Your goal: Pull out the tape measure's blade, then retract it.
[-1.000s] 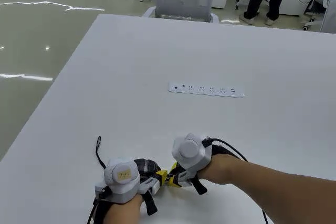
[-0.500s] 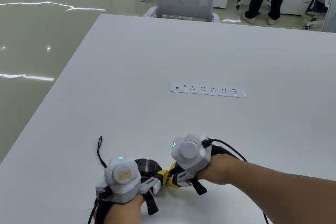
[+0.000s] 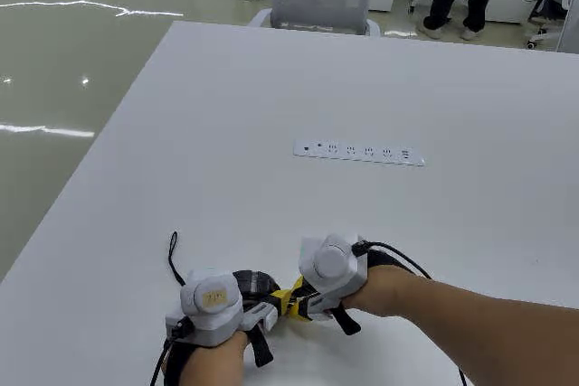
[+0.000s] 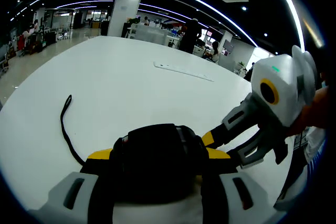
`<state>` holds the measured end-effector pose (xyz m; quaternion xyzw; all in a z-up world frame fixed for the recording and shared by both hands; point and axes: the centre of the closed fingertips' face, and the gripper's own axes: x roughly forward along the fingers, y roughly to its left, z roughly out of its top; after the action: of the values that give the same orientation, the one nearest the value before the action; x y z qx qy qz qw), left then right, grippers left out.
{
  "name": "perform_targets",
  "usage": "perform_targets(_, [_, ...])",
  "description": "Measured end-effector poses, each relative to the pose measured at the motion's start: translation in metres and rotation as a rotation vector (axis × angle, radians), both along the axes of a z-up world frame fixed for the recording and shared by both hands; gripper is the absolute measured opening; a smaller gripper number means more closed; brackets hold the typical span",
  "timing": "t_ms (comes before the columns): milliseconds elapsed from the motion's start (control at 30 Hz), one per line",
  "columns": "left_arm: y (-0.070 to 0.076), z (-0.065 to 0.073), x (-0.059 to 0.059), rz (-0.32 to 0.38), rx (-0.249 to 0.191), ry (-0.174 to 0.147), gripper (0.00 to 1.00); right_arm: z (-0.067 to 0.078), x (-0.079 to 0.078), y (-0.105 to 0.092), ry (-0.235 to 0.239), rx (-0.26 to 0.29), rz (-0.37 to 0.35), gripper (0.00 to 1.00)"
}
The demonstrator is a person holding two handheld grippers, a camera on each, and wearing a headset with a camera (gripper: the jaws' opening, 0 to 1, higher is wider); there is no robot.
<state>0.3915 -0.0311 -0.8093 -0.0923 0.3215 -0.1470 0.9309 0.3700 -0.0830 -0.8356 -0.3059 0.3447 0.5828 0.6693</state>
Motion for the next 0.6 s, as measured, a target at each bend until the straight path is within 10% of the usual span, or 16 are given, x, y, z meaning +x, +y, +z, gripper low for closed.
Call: perform_targets(600, [0.0001,0.0006,0.0011,0.004,-0.018,0.001,0.63,0.0009,0.0,-0.0006,0.0,-0.005,-0.005,0.13])
